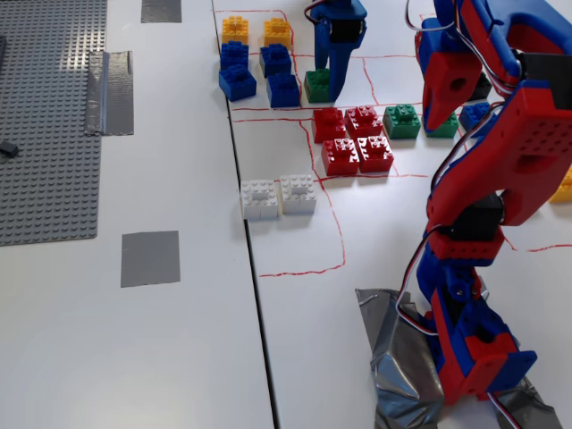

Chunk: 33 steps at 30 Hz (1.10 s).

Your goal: Grab the block and put it in the grey marker

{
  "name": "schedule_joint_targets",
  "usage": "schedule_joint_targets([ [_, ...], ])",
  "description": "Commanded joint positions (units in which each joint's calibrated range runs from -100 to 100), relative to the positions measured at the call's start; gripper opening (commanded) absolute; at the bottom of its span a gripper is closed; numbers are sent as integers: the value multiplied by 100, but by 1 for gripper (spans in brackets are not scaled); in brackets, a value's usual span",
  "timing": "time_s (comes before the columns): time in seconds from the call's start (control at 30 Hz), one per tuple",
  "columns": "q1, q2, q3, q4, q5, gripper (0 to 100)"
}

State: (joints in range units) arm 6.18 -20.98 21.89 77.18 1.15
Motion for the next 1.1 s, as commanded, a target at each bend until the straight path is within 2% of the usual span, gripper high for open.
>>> schedule_joint_targets([
  [0.0,137,-80,-191,-566,132,0],
  [0.5,137,-72,-182,-599,137,0],
  [0.67,461,-171,-236,-331,225,0],
  [0.8,1119,-542,-191,-234,532,0],
  [1.07,2640,-600,-627,432,1587,0],
])
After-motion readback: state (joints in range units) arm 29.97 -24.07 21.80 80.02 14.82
